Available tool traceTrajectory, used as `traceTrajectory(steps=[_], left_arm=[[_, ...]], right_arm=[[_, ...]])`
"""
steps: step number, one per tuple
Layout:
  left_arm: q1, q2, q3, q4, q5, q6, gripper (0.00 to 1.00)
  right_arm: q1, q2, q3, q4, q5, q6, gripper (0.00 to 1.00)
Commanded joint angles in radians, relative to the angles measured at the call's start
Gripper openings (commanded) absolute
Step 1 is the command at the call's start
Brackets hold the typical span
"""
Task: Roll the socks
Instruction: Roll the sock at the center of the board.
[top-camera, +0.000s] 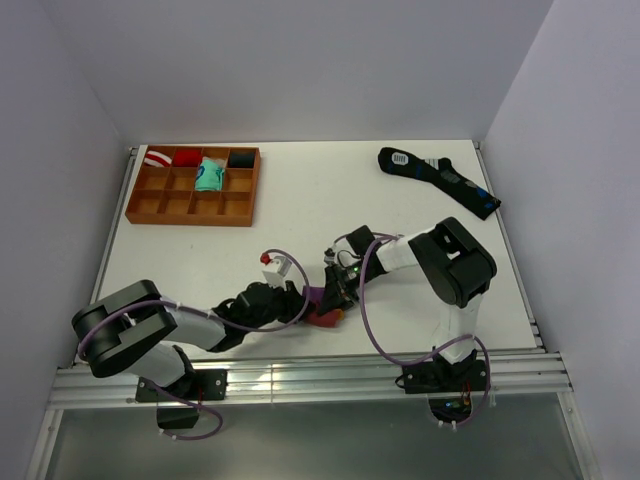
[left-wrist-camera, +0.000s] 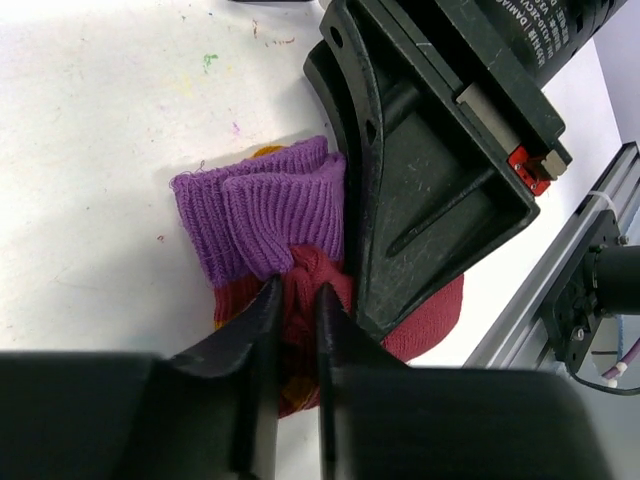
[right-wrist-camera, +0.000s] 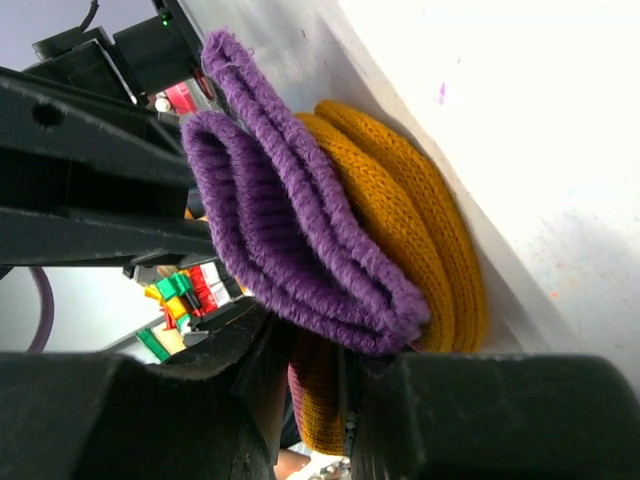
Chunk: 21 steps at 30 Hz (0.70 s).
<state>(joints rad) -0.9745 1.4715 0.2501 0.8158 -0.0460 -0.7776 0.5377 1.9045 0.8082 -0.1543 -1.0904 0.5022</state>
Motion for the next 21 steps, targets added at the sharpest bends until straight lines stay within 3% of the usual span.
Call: traceTrajectory(steps=[1,5,12,21], left_arm=[[0.003,0.039,0.031,-0.108,-0.061,-0.003,0.15],[0.003,0.050,0.080,-0.197,-0.031,-0.028,0.00],[0.003,0.078,0.124,-0.335,0.012,-0.054,0.00],[0.007,0.075,0.158,-0.497,0.037,-0.080,0.00]], right_arm=[[0.005,0.053,-0.058,-0.021,0.144,-0.004,0.28],[0.005,0.021,-0.084,0.013,0.158,0.001,0.31],[0.005,-0.137,-0.145,0.082,0.322,0.042,0.46],[0.002,-0.378,-0.218,0.150,0.515,0.045,0.50]])
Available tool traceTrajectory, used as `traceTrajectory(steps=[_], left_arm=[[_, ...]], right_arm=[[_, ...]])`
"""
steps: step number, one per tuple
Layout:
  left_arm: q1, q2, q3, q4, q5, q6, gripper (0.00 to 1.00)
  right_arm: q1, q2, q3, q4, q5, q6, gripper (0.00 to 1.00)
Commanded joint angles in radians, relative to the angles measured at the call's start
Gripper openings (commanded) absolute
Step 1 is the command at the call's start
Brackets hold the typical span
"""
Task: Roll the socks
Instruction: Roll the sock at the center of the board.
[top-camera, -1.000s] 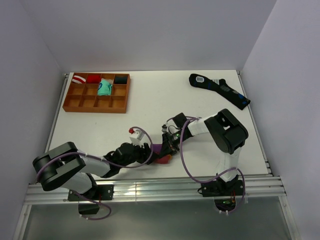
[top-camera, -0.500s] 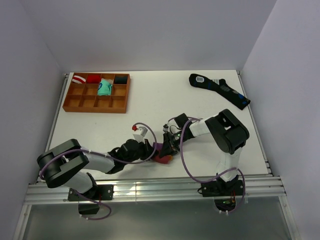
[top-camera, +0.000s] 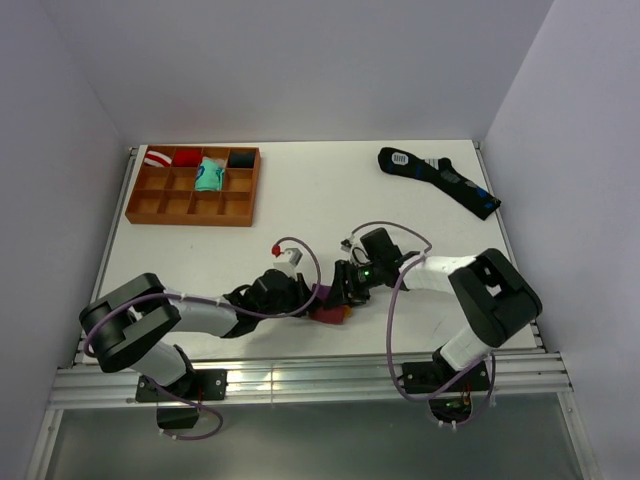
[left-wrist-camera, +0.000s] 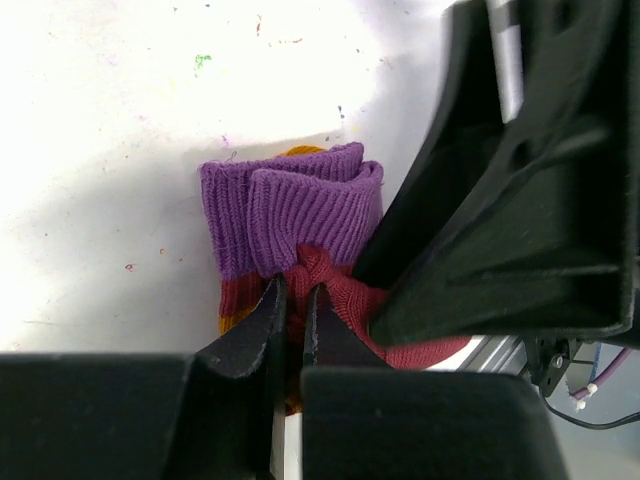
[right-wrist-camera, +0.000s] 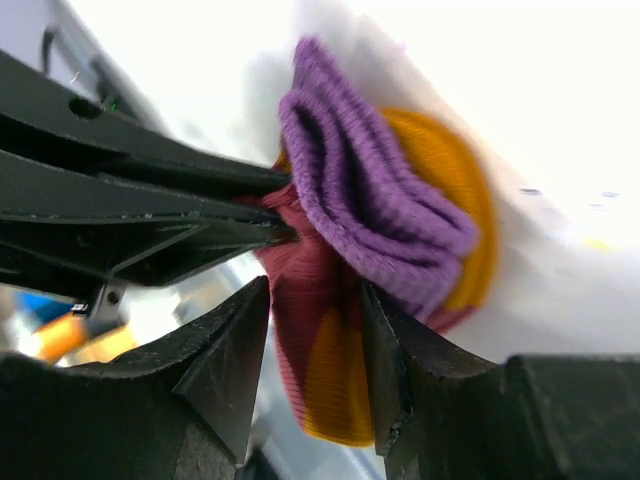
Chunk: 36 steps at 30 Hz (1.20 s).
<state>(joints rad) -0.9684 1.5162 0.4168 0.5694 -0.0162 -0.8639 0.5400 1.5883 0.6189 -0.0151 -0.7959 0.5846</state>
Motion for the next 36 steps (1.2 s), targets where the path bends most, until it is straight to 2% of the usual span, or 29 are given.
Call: traceTrajectory(steps=[1,11,16,20,23,27,30,31,32,34,36], left_arm=[[0.000,0.022,-0.004,-0.285,0.007,0.008,0.00],[0.002,-0.024,0.094,-0.502,0.019,0.045,0.00],[0.008,-0.025,0.143,-0.604,0.041,0.057,0.00],[0.039,-0.036,0.162,-0.646,0.110,0.058,0.00],[0.049,-0.044,0.194,-0.700,0.134,0.071,0.00],[0.076,-0.034,0.232,-0.752,0.170,0.094,0.00],[0.077,-0.014,0.264,-0.796,0.179,0.105,0.00],[0.079,-0.011,0.276,-0.810,0.185,0.105,0.00],[0.079,-0.007,0.283,-0.815,0.191,0.108,0.00],[0.082,0.006,0.300,-0.829,0.199,0.109,0.00],[0.083,0.018,0.312,-0.839,0.209,0.111,0.00]], right_arm=[[0.002,-0.085,-0.034,0.010,0.234,-0.037,0.50],[0.000,-0.449,-0.160,0.185,0.377,-0.063,0.55],[0.018,-0.591,-0.231,0.294,0.377,-0.097,0.57],[0.063,-0.700,-0.330,0.418,0.394,-0.111,0.58],[0.104,-0.731,-0.422,0.532,0.420,-0.098,0.59],[0.195,-0.735,-0.510,0.673,0.541,-0.078,0.60],[0.305,-0.706,-0.506,0.685,0.631,-0.101,0.61],[0.342,-0.682,-0.492,0.685,0.703,-0.111,0.61],[0.410,-0.670,-0.487,0.688,0.736,-0.121,0.61],[0.471,-0.639,-0.484,0.711,0.829,-0.124,0.61],[0.523,-0.620,-0.492,0.753,0.860,-0.127,0.61]])
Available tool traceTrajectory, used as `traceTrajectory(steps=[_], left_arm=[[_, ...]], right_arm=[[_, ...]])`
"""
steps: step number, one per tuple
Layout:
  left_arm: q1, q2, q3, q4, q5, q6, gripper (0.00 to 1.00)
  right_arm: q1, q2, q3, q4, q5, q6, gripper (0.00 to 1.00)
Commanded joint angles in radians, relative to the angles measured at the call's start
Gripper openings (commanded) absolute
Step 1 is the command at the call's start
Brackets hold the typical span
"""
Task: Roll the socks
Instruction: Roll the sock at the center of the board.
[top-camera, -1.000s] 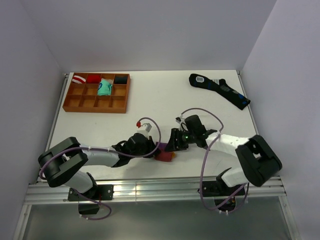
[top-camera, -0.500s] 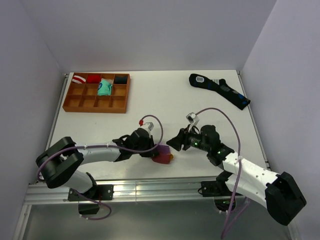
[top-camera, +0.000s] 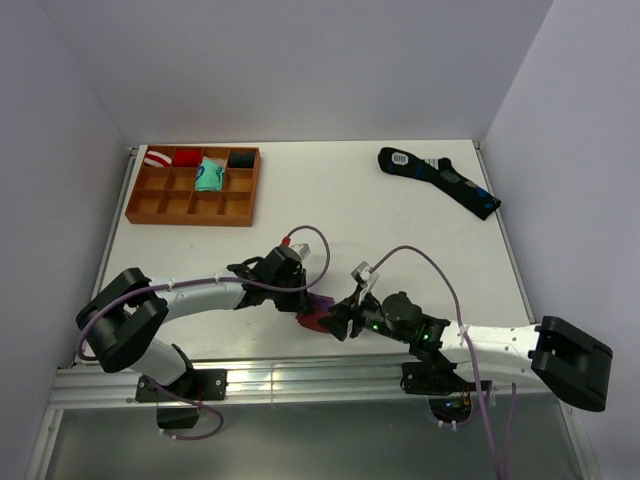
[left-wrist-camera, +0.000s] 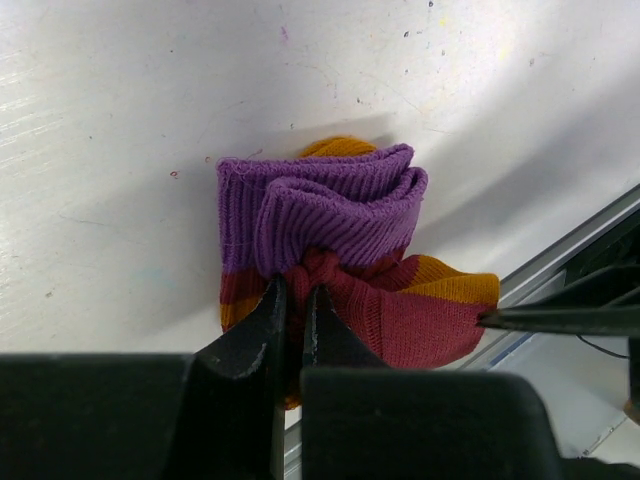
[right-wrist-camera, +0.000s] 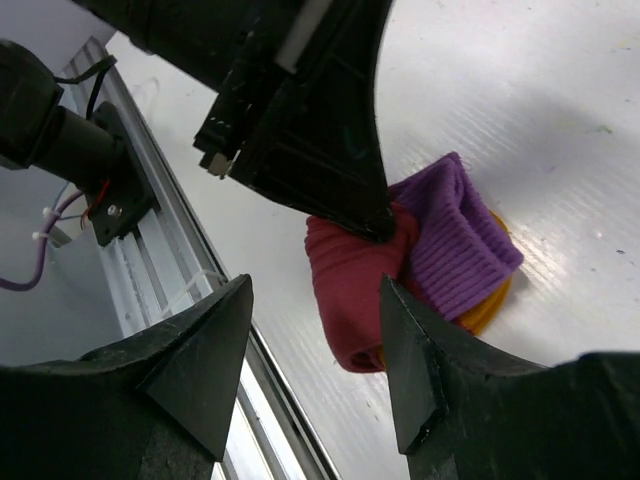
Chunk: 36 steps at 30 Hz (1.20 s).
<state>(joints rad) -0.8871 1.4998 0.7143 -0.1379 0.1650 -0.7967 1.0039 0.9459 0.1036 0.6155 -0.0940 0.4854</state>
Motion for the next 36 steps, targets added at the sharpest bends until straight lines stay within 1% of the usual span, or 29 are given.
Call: traceTrajectory(steps=[1,3,9,21,28,32,36], left_arm=[[0.004,0.037,0.019,-0.137,0.039,0.044,0.00],[0.005,0.045,0.036,-0.155,0.039,0.047,0.00],[0.014,0.063,0.054,-0.175,0.062,0.054,0.00],[0.034,0.096,0.073,-0.175,0.093,0.048,0.00],[0.051,0.105,0.062,-0.155,0.125,0.040,0.00],[0.063,0.105,0.048,-0.144,0.140,0.039,0.00],[0.074,0.105,0.033,-0.134,0.153,0.036,0.00]], right_arm=[[0.073,0.042,0.024,0.131,0.190,-0.033,0.61],[0.114,0.059,0.033,0.130,0.227,-0.053,0.61],[0.186,0.120,0.076,0.078,0.327,-0.110,0.62],[0.262,0.260,0.031,0.196,0.387,-0.087,0.63],[0.308,0.395,0.025,0.260,0.435,-0.071,0.62],[0.320,0.447,0.010,0.323,0.458,-0.050,0.62],[0.320,0.478,0.002,0.336,0.470,-0.039,0.59]])
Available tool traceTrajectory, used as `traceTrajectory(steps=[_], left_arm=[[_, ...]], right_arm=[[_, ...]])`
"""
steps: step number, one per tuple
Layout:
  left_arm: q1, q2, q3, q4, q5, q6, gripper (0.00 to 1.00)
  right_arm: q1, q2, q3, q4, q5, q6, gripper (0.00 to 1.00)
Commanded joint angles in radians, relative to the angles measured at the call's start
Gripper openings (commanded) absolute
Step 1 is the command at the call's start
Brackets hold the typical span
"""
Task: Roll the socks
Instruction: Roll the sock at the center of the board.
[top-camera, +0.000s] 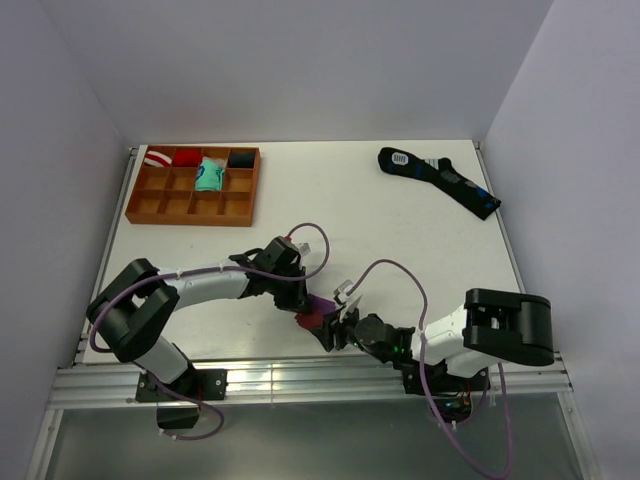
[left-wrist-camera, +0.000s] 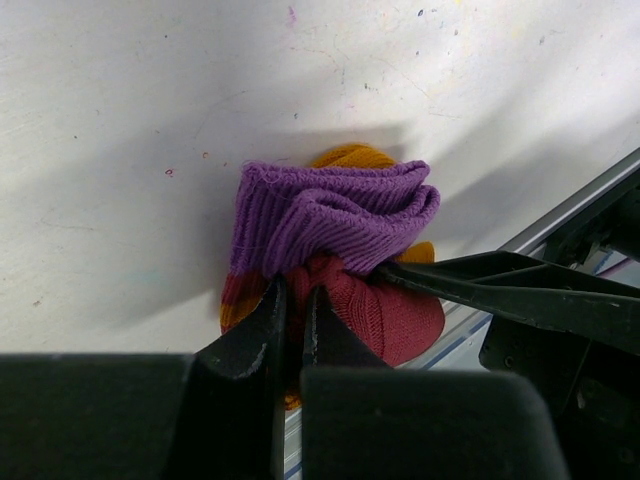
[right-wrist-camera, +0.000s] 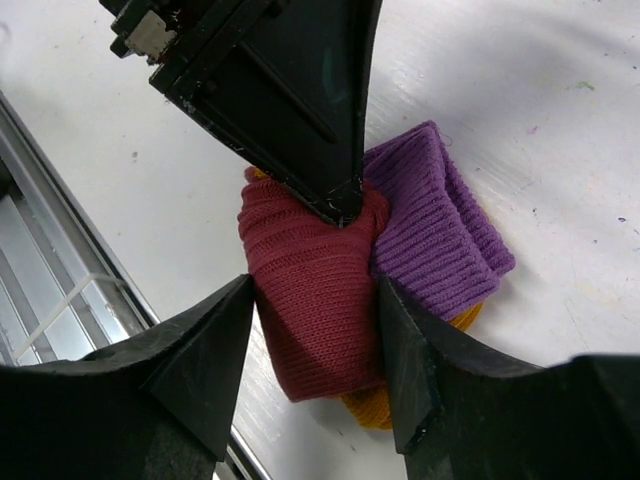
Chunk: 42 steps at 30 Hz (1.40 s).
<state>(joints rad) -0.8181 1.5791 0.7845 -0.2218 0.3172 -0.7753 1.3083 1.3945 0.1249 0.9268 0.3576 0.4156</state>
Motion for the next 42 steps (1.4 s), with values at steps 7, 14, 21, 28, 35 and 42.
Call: traceTrajectory(steps=[7,14,21,28,35,42], left_arm=[[0.022,0.024,-0.080,0.001,0.023,-0.002,0.00],[0.025,-0.014,-0.122,0.041,0.013,-0.042,0.00],[0.028,-0.096,-0.175,0.075,-0.056,-0.130,0.01],[0.027,-0.191,-0.226,0.076,-0.144,-0.211,0.00],[0.025,-0.335,-0.310,0.121,-0.247,-0.317,0.01],[0.023,-0.369,-0.353,0.157,-0.313,-0.390,0.01]], right_arm=[[0.011,0.081,-0.034,0.047,0.023,0.095,0.34],[-0.040,0.162,-0.057,0.081,-0.043,0.204,0.30],[-0.159,0.209,-0.056,0.049,-0.166,0.284,0.28],[-0.236,0.221,-0.018,-0.034,-0.272,0.316,0.27],[-0.356,0.247,0.045,-0.158,-0.445,0.304,0.25],[-0.417,0.297,0.091,-0.215,-0.597,0.313,0.24]])
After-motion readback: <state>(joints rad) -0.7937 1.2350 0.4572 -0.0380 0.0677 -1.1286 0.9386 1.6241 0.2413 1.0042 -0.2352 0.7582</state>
